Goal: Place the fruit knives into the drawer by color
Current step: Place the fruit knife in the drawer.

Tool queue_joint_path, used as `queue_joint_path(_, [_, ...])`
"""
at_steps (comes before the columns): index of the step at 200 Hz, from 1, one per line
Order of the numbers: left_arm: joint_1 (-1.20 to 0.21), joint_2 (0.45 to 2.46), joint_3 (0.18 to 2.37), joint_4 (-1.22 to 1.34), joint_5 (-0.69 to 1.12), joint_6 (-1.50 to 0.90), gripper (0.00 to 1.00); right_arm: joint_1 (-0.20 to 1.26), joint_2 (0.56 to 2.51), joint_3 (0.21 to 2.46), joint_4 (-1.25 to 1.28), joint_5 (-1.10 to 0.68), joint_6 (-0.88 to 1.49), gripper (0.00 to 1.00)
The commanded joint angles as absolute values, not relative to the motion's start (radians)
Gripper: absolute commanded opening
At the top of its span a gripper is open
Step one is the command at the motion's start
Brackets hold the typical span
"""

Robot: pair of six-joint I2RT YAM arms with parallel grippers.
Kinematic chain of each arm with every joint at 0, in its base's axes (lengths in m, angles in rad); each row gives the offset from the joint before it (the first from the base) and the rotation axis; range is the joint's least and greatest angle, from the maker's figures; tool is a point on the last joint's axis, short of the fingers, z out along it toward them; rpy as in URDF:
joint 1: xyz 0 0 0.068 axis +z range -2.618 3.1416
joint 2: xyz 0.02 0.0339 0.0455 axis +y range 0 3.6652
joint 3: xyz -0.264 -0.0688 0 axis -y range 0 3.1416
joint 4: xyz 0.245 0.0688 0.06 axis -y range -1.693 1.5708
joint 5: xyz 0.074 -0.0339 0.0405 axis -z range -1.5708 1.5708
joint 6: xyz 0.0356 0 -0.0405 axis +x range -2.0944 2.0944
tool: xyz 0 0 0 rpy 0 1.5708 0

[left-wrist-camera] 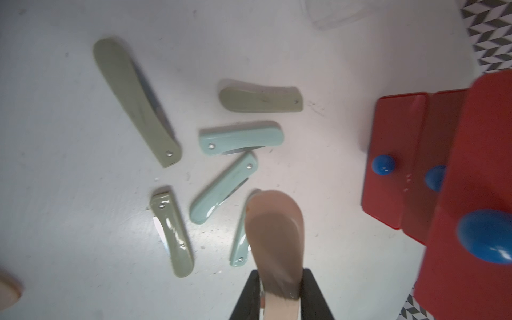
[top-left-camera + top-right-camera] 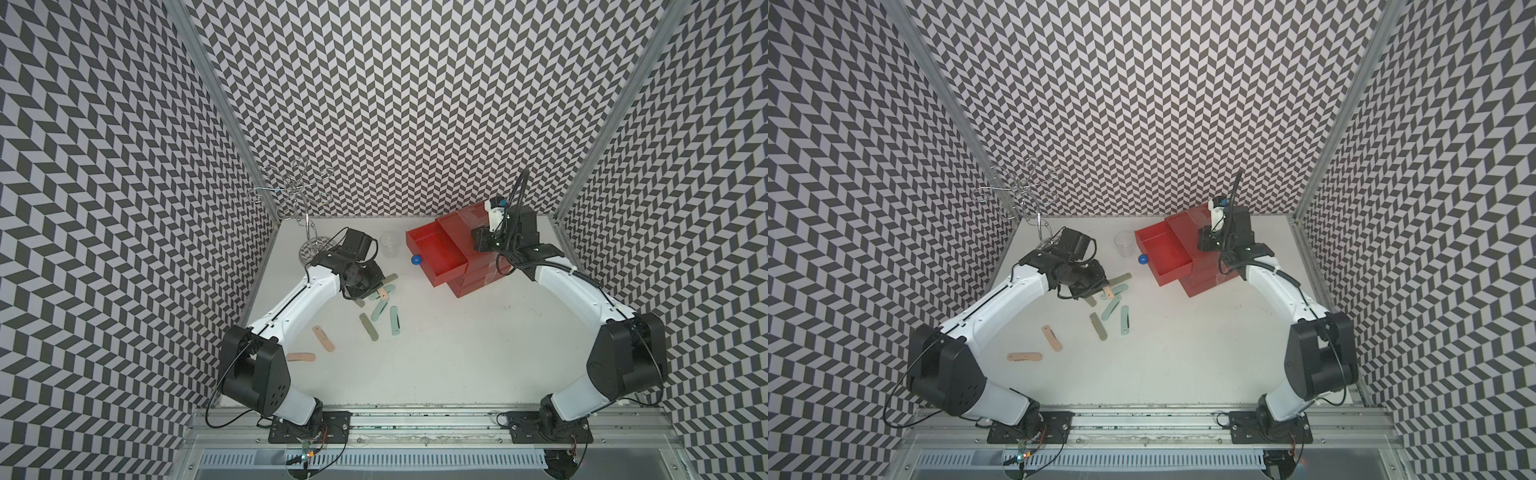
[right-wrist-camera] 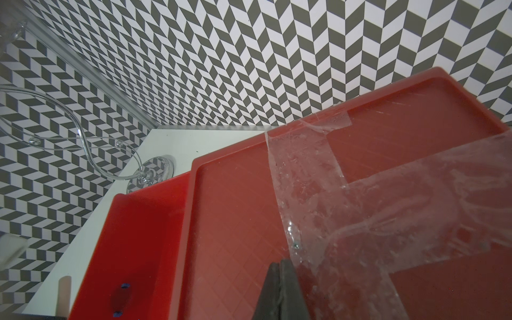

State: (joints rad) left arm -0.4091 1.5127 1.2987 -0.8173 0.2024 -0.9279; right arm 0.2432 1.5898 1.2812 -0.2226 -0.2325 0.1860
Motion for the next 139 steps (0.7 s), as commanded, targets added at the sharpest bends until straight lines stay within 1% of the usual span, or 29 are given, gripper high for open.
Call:
queue_joint_path(1, [-0.433, 1.513, 1.348, -0.740, 0.249, -0.979, 0.23, 0.238, 1.643, 1.217, -0.411, -0.225, 0.196, 0.00])
queue_joint_path(69, [-0.472, 1.565, 1.464, -0.567, 0.323, -0.982, 0.22, 0.239, 1.658, 1.215, -0.405, -0.233, 0.196, 0.00])
queue_joint_path(139, [-0.527, 1.671, 1.582, -0.417, 0.382, -0.956, 0.23, 0.238, 1.670, 1.215, -0.402, -0.237, 0.195, 0.00])
